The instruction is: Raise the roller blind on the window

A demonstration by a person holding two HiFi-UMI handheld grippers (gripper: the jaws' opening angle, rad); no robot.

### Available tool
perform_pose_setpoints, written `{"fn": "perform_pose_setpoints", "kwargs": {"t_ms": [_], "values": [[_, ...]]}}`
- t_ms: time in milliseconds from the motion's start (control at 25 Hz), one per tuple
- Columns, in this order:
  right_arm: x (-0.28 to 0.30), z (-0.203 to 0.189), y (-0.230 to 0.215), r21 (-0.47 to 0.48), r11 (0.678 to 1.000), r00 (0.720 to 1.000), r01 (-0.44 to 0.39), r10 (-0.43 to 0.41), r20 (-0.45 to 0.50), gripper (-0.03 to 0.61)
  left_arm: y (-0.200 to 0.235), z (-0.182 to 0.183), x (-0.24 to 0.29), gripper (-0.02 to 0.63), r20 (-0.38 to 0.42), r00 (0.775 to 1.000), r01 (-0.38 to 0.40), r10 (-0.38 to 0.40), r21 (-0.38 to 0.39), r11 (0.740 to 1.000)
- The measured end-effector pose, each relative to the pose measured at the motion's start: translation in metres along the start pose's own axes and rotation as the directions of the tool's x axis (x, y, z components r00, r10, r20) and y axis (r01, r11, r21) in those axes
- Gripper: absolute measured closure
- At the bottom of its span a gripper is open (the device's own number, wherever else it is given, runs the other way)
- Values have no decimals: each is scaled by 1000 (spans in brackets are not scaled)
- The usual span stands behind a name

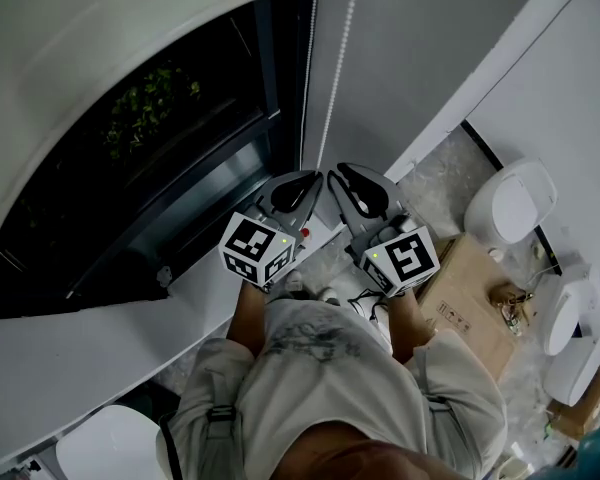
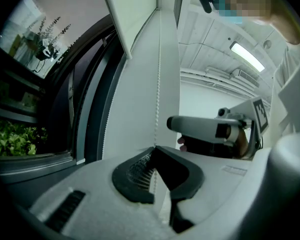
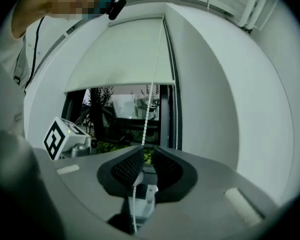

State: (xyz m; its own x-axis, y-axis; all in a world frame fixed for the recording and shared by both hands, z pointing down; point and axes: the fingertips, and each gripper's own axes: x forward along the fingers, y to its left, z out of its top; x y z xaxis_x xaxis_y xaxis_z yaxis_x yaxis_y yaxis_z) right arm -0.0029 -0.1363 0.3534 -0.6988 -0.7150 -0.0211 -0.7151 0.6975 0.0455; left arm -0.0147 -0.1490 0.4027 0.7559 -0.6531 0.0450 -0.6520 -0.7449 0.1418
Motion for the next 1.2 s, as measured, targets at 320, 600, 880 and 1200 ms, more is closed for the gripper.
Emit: {"fn": "perform_pose_setpoints", "kwargs": {"t_ms": [320,600,880,1200], "values": [[17,76,-5,-67,997,992,-37,44,117,488,-1,0,5,603,2,1000,6,-6,-2,1000],[31,116,-10,-104,993,983,-57,74,167,483,-2,0,7,603,2,1000,7,-7,-6,1000],[42,121,-10,-79,993,987,-88,98,130,566,-2,0,9,603,4,1000,4,-4,1,1000],[37,117,-13,-108,993,987,-48,64,145,568,-2,-2,10,603,6,1000,-1,1,-5,1000]]}}
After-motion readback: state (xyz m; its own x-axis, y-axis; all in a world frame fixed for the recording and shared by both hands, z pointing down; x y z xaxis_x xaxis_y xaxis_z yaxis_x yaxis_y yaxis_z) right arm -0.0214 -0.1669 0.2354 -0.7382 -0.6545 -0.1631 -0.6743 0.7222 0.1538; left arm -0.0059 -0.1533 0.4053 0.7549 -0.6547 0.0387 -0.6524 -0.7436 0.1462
